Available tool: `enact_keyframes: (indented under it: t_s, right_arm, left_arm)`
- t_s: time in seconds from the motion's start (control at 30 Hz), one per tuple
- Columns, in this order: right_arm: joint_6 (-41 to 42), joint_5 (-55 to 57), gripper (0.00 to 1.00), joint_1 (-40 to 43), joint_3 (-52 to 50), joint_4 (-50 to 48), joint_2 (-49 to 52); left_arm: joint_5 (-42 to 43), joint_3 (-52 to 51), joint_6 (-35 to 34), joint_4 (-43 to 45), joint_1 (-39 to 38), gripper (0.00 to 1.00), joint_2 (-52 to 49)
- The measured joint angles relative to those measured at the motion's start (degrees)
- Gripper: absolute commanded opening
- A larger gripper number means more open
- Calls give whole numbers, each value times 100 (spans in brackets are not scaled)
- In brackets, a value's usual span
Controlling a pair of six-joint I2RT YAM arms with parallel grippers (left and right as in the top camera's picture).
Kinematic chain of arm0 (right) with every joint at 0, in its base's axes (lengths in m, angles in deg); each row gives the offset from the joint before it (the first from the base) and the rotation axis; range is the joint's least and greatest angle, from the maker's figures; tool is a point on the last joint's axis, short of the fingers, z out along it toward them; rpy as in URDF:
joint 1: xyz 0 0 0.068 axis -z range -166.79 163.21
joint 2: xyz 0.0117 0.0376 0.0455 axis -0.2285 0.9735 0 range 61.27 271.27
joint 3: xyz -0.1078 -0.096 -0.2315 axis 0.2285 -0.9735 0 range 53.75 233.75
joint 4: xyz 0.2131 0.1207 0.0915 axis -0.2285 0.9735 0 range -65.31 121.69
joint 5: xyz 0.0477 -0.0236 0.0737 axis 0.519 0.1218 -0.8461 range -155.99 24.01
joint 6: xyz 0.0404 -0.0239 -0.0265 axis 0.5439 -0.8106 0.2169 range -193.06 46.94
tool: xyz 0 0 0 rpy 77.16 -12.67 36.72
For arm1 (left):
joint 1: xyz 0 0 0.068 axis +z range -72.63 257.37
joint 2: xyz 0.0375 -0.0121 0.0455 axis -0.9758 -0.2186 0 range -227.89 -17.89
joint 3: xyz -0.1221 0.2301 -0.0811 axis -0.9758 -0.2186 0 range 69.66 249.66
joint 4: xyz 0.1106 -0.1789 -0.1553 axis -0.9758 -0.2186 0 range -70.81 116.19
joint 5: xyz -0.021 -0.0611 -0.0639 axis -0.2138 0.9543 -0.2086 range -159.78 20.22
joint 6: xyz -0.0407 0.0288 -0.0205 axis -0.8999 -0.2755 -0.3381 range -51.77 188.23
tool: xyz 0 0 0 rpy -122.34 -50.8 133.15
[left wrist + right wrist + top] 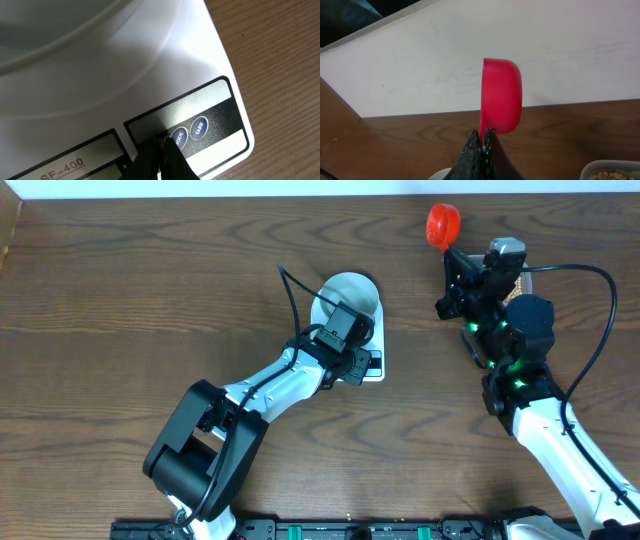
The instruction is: Scoop item into bowl and weigh 50g on scale
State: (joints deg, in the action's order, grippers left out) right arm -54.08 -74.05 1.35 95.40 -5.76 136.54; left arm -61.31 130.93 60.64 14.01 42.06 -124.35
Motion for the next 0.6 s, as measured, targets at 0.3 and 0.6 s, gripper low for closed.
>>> enact_keyframes:
  t_s: [0.3, 0.6]
  right_arm:
    - [0, 0, 1, 0, 0, -48, 0]
    - [0, 2, 1, 0, 0, -155, 0]
  left_arm:
    - [0, 0, -2, -46, 0, 7, 249]
    - [0, 0, -2, -48, 0, 7, 413]
